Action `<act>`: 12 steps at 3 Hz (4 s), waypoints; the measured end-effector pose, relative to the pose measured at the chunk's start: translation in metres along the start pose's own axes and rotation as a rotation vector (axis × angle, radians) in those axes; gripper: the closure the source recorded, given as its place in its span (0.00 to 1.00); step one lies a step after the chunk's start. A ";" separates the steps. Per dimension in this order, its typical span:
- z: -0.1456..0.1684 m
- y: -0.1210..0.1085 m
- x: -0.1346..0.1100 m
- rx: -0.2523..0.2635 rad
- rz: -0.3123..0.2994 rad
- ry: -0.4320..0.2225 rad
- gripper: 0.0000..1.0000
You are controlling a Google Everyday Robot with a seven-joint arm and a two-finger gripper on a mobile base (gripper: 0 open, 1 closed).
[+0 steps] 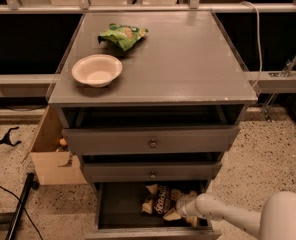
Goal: Pick brown chip bag from bottom drawer and place on counter
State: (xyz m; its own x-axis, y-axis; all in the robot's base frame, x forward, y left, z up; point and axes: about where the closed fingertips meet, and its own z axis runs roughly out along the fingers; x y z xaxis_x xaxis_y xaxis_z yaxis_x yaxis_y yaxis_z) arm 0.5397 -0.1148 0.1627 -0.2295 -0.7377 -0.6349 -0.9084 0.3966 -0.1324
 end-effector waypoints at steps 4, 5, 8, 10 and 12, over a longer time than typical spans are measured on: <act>0.038 -0.016 0.025 0.004 0.023 0.040 0.29; 0.041 -0.016 0.027 -0.002 0.031 0.050 0.53; -0.006 -0.008 -0.022 -0.126 0.104 0.039 1.00; -0.061 0.002 -0.054 -0.139 0.102 0.018 1.00; -0.079 0.014 -0.063 -0.197 0.111 0.067 1.00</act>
Offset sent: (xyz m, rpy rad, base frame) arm 0.0198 -0.0074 -0.0262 -0.0120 -0.0031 -0.0213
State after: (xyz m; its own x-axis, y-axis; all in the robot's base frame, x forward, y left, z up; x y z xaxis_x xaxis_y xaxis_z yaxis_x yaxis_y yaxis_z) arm 0.5138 -0.1060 0.2611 -0.3481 -0.7327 -0.5848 -0.9257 0.3673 0.0908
